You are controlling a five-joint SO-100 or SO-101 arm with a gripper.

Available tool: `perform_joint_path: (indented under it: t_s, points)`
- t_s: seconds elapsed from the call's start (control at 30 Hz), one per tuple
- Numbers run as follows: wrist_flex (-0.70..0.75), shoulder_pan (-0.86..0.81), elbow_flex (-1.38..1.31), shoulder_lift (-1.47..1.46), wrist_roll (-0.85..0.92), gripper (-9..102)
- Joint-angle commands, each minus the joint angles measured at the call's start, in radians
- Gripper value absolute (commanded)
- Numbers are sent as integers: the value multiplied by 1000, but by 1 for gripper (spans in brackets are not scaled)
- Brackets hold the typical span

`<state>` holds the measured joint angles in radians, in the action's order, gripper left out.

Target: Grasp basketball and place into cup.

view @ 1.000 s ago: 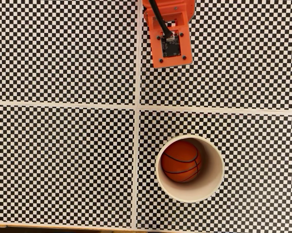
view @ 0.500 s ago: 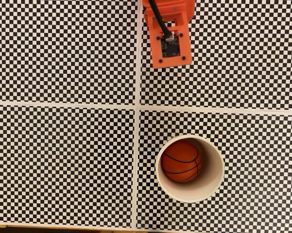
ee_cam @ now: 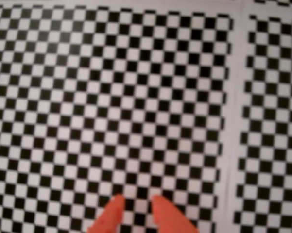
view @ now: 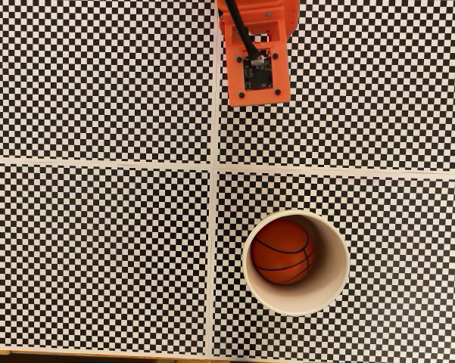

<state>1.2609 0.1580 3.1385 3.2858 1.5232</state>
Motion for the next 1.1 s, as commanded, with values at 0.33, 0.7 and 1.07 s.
perform_joint_path:
  t_s: [0.33, 0.7, 1.07]
  points:
    - [9, -15, 35, 3, 8, 0]
    - [9, -17, 35, 3, 8, 0]
    - [9, -15, 35, 3, 8, 0]
